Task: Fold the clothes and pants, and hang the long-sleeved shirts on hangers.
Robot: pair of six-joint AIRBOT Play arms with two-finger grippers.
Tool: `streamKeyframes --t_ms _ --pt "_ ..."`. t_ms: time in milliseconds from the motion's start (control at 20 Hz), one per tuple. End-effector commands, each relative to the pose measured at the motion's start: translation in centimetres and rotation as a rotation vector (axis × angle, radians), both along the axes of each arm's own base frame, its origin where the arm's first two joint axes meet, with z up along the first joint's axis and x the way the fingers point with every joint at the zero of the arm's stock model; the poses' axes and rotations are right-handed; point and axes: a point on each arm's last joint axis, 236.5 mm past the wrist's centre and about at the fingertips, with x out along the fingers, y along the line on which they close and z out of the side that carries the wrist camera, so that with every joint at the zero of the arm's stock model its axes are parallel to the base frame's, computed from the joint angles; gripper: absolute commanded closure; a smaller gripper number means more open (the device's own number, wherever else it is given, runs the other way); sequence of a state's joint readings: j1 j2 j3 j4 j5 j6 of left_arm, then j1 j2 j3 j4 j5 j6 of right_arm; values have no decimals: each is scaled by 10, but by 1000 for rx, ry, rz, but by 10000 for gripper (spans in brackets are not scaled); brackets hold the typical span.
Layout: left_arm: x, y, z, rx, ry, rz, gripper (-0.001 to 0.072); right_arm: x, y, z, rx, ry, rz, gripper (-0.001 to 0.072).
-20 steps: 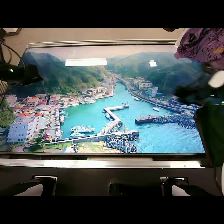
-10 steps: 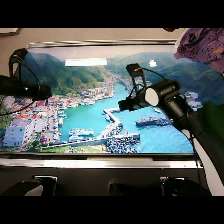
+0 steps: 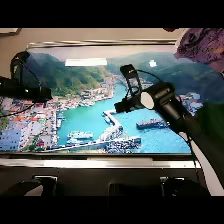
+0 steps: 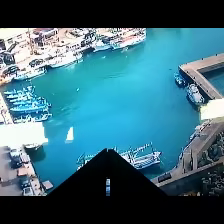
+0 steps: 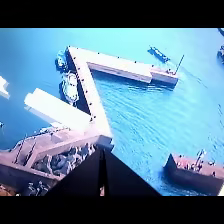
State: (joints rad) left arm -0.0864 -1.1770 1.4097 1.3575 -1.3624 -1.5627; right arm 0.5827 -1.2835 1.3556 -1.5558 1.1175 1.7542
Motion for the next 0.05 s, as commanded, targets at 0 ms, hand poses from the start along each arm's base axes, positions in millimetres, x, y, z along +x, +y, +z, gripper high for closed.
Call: streamKeyframes --t_ms 0 --pt "0 0 0 1 1 -1 686 0 1 1 1 -3 2 679"
